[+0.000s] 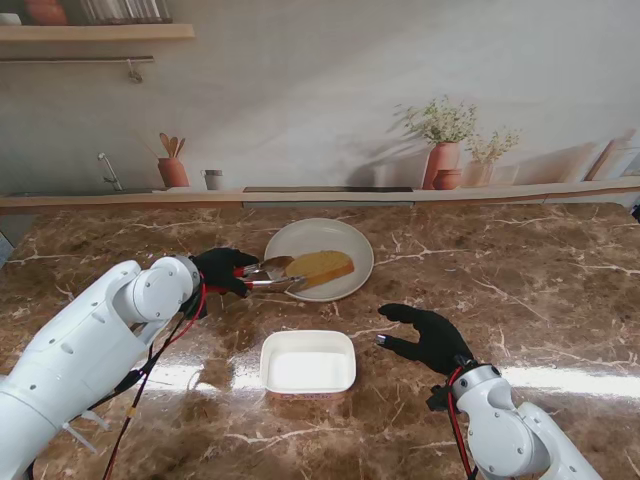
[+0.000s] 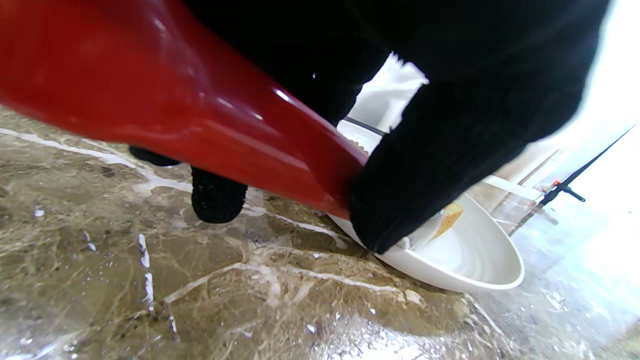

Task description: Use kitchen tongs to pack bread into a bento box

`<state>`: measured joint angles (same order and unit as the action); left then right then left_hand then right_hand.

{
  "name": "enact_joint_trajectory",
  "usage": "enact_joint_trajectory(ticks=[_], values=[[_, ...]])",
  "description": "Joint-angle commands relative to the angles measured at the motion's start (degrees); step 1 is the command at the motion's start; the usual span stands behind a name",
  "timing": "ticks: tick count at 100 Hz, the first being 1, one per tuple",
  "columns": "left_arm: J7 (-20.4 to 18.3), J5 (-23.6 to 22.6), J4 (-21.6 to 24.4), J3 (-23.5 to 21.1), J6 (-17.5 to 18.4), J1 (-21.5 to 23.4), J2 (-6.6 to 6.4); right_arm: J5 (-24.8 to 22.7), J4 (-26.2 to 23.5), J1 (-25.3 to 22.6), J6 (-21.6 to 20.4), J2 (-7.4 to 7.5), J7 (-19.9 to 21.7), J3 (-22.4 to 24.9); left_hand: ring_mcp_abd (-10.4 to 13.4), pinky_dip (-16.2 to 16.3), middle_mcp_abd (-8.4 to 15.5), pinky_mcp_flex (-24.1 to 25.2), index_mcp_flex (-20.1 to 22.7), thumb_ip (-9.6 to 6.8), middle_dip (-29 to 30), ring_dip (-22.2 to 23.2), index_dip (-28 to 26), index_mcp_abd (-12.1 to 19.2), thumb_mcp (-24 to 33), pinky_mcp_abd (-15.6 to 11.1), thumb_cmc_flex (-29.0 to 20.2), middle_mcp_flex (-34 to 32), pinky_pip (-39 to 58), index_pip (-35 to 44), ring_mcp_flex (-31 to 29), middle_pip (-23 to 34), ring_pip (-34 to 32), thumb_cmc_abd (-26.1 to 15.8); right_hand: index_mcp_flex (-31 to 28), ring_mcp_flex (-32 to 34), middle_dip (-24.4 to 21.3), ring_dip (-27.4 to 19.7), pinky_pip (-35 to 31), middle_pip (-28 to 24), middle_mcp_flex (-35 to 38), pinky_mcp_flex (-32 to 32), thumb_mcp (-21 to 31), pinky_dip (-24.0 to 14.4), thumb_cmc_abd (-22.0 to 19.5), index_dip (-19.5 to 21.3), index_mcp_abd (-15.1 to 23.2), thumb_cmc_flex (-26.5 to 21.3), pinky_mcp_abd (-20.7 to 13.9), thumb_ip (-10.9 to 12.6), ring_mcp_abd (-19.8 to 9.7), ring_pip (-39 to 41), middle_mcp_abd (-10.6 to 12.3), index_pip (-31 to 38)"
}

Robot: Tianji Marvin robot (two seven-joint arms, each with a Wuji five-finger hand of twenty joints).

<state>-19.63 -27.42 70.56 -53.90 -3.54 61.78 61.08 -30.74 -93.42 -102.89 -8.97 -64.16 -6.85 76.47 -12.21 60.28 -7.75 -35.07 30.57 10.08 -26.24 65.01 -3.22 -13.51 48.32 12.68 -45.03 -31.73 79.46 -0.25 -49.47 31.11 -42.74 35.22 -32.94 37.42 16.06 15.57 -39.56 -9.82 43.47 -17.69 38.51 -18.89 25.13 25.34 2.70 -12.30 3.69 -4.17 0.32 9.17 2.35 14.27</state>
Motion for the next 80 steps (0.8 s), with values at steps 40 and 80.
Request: enact_joint_trajectory(ticks=[40, 80], values=[[-1.01, -1.01, -0.96, 3.21, -3.72, -2.39, 0.47, 0.93, 0.85, -0.39, -0.84, -0.22, 0.89, 0.02, 1.49, 5.61, 0.97, -5.0, 6.16, -3.73, -4.39, 1.59, -1.02, 0.34, -1.65, -1.74, -5.26, -3.26, 11.73, 2.6, -5.7, 2.26, -8.67, -10.03, -0.75, 0.58, 0.63, 0.9, -0.25, -0.45, 0.95, 0.05, -1.26, -1.6, -1.29, 0.15, 1.6, -1.02, 0.35, 2.18, 0.22, 0.37, 0.32, 0.27], [-1.51, -1.93, -0.27, 3.8, -5.06, -2.42, 0.3, 1.2, 0.97, -0.48, -1.28, -0.23, 0.94, 0.13, 2.34, 6.96, 1.2, -7.88, 12.82, -2.67, -18.39, 4.32, -4.92, 4.61, -21.77, -0.74, -20.73, -14.82, 15.71, 9.61, -9.33, -7.9, -14.02, -16.64, -0.39, 0.36, 0.61, 0.9, -0.11, -0.32, 0.69, 0.15, -1.4, -1.69, -1.7, 0.07, 1.77, -0.96, 0.39, 2.24, 0.27, 0.27, 0.29, 0.06]])
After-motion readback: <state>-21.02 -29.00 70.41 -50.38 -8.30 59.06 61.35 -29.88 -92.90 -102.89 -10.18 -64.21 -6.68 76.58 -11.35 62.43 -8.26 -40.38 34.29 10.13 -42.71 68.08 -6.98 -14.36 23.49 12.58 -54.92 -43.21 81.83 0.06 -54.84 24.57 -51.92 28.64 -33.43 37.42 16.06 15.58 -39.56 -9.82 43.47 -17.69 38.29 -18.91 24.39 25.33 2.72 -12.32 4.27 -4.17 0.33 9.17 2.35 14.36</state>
